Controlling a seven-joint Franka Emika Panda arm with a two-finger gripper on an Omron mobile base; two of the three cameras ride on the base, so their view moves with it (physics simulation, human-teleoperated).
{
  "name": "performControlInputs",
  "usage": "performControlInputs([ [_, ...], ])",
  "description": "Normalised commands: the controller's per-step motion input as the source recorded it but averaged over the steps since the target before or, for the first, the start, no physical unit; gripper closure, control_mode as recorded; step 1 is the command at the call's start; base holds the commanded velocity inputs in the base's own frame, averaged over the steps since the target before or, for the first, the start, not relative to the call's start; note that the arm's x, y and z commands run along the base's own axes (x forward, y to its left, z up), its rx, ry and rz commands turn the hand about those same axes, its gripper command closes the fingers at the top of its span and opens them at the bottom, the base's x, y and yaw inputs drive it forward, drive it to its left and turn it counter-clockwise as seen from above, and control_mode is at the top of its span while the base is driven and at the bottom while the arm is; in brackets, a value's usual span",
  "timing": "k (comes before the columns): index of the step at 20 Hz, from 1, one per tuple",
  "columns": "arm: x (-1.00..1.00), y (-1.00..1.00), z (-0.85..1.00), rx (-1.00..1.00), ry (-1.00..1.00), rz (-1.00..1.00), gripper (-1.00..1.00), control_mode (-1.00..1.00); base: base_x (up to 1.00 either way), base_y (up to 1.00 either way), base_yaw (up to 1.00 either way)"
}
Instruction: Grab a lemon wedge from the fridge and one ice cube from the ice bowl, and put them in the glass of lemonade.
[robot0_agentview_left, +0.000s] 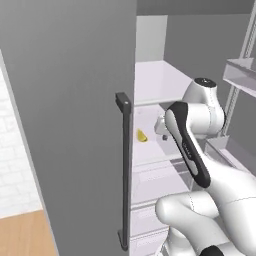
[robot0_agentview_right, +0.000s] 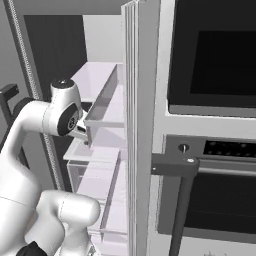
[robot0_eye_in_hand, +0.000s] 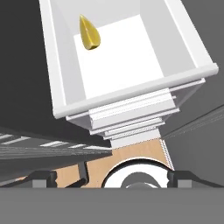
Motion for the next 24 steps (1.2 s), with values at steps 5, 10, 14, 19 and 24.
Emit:
performControlInputs([
  [5, 0.00, 0.00, 0.00, 0.00, 0.00, 0.00, -1.00, 1.00, 0.07, -0.27, 0.00],
  [10, 0.00, 0.00, 0.00, 0.00, 0.00, 0.00, -1.00, 1.00, 0.33, 0.06, 0.00],
  [14, 0.00, 0.00, 0.00, 0.00, 0.00, 0.00, -1.00, 1.00, 0.25, 0.14, 0.00],
  [19, 0.00, 0.00, 0.00, 0.00, 0.00, 0.00, -1.00, 1.00, 0.01, 0.31, 0.00],
  [24, 0.00, 0.00, 0.00, 0.00, 0.00, 0.00, -1.00, 1.00, -0.10, 0.30, 0.05],
])
